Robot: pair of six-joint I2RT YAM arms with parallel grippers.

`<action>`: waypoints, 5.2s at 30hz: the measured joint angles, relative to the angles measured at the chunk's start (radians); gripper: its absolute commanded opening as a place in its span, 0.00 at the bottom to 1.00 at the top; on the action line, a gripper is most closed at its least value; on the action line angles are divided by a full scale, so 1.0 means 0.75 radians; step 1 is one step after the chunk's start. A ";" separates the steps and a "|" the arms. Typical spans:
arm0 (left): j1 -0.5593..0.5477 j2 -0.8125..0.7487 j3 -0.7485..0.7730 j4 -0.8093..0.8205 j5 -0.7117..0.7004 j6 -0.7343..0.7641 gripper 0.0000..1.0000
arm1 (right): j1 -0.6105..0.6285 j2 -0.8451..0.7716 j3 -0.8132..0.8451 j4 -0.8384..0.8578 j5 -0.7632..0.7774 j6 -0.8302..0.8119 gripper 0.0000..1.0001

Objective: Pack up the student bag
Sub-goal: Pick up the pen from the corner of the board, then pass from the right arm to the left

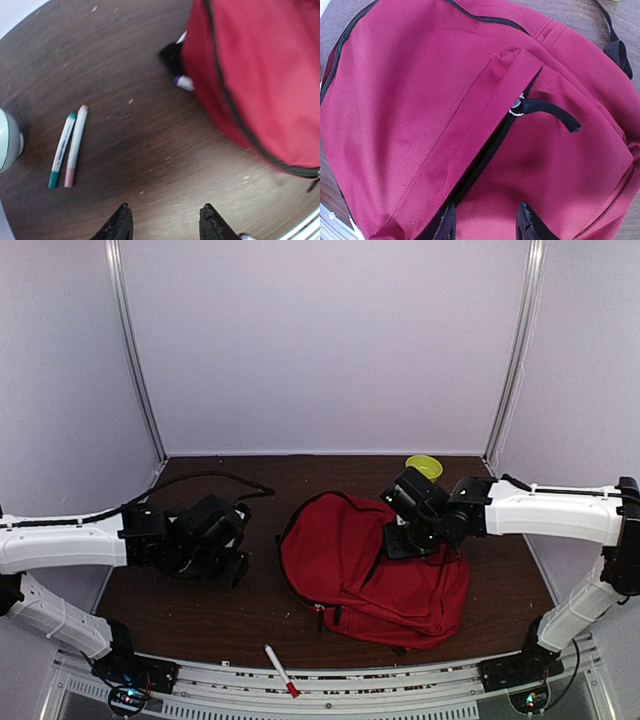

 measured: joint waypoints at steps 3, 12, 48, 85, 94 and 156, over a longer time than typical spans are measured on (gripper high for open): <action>0.035 0.035 0.000 -0.065 0.011 -0.018 0.51 | 0.000 0.001 0.002 -0.003 -0.006 -0.001 0.42; -0.141 0.045 -0.042 -0.112 0.139 -0.232 0.54 | 0.024 -0.199 -0.050 -0.020 -0.011 -0.047 0.43; 0.538 -0.235 -0.246 -0.060 0.044 -0.104 0.88 | 0.887 0.872 0.859 -0.254 -0.116 0.047 0.42; 0.565 -0.552 -0.340 0.057 0.253 0.070 0.77 | 0.804 0.837 0.780 -0.317 -0.099 0.074 0.00; 0.468 -0.595 -0.339 0.209 0.437 0.161 0.70 | 0.718 0.288 0.635 -0.235 0.081 0.014 0.00; 0.081 0.100 0.289 0.582 1.497 0.508 0.36 | 0.620 -0.311 0.082 0.116 0.011 -0.818 0.00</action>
